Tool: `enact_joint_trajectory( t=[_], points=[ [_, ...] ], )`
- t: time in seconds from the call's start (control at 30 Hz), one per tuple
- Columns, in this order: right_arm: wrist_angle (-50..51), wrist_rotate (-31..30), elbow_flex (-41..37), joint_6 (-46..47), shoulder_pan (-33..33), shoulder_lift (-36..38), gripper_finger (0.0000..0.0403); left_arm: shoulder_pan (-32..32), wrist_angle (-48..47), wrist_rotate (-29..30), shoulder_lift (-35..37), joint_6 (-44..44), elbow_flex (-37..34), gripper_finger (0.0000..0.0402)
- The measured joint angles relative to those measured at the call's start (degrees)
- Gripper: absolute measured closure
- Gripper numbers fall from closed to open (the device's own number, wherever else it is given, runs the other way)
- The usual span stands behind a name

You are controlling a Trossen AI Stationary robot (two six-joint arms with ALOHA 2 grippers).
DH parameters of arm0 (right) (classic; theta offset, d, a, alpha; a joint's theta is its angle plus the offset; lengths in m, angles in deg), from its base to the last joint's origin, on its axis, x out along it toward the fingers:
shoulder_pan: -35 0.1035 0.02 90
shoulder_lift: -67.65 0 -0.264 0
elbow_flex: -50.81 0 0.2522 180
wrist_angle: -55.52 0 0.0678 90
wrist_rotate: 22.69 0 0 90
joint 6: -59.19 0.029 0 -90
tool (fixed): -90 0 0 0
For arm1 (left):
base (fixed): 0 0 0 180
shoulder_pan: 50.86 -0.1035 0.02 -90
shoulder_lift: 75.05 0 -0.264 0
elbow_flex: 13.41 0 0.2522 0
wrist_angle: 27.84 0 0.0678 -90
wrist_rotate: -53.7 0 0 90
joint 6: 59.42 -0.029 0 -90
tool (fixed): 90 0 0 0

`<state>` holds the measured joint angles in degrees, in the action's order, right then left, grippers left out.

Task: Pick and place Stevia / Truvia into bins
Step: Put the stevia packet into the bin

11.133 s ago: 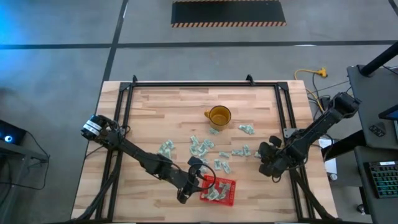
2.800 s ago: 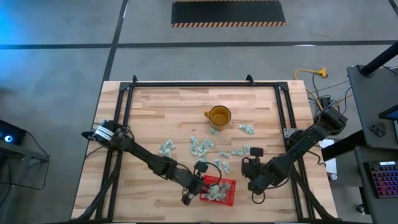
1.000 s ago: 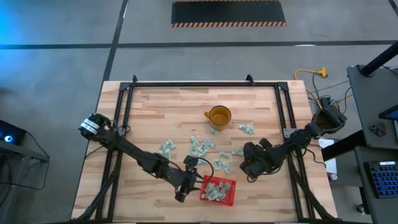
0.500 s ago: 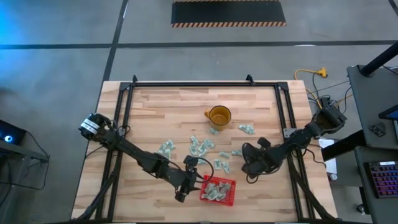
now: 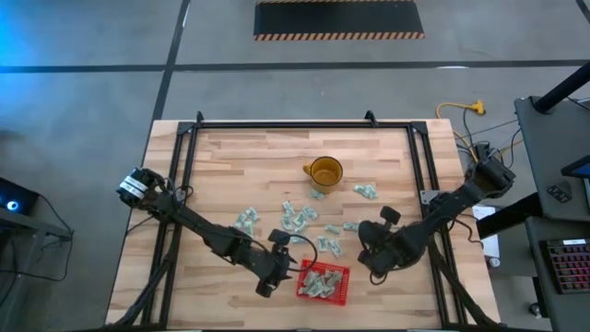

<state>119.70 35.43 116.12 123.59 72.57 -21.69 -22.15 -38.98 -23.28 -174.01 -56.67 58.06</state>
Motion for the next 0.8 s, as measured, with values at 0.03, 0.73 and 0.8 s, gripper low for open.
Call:
enact_joint_trajectory(
  t=[0.03, 0.73, 0.8],
  points=[
    [-0.04, -1.12, 1.04, -0.66, 0.76, 0.00, 0.0394, 0.00, -0.80, 0.39, 0.00, 0.65, 0.00, 0.0212],
    [-42.26, 4.84, 1.46, -44.87, 8.29, -0.44, 0.0394, -0.21, -14.85, 13.47, 0.00, 9.01, -0.08, 0.0212],
    [-42.24, 4.92, 1.38, -44.87, 8.15, -0.89, 0.0394, -0.22, -15.13, 15.47, 0.00, 9.04, -0.11, 0.0212]
  ],
)
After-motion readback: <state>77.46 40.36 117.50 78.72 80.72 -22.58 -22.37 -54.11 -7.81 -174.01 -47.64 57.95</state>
